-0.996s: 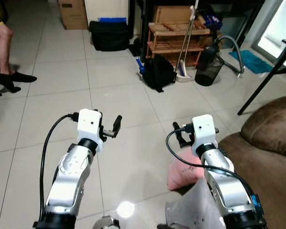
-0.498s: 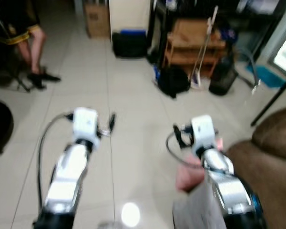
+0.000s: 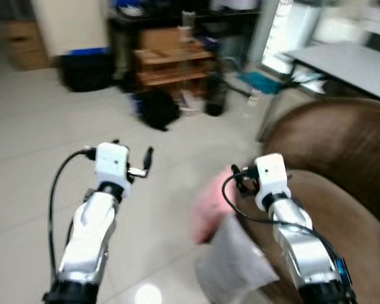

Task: Move the pillow to the sofa from floor

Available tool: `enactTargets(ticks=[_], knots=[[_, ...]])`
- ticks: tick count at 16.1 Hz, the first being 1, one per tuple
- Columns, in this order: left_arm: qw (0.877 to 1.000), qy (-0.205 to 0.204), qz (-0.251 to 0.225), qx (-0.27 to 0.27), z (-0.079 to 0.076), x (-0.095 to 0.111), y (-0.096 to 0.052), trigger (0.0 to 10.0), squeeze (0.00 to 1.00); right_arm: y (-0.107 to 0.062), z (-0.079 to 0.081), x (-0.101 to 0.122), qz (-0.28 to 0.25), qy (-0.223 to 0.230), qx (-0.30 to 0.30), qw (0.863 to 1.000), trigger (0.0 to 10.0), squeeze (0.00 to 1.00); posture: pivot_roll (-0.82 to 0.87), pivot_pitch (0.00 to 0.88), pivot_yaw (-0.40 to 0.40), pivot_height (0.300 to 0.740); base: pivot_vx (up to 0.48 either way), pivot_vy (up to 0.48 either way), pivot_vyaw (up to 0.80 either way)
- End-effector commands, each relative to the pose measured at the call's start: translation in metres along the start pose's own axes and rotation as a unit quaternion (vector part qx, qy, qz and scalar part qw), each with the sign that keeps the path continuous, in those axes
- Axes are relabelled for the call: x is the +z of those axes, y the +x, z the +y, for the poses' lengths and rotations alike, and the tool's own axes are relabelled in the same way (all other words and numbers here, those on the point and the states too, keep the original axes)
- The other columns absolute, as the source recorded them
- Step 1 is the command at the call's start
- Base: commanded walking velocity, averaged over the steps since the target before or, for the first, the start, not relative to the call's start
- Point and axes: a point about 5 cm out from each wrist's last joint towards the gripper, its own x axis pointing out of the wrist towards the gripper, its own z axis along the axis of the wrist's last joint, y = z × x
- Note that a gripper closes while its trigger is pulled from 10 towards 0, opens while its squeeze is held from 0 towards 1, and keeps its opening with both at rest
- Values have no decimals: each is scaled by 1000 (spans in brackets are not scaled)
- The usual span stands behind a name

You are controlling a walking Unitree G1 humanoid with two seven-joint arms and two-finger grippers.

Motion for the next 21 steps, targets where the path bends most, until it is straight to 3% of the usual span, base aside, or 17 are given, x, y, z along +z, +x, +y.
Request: enactTargets(ticks=[1,4,9,21], knots=[[1000,5,-1,-8,-2,1,3,10000,0,0,-5,0,2,2,-8,1000,10000,0,20,9,-53,740,296,0,-788],[1000,8,1,-17,-5,0,3,10000,0,0,-6,-1,5,2,-12,1000,10000,0,20,8,-50,740,296,0,-788],[1000,13,11,-25,-9,-3,2,10000,0,0,-6,-3,12,-2,-14,1000,10000,0,21,8,-48,740,105,0,0],[1000,9,12,-6,-6,-6,-2,10000,0,1,-7,-3,6,-4,-5,1000,10000,0,20,11,-53,610,0,0,0]])
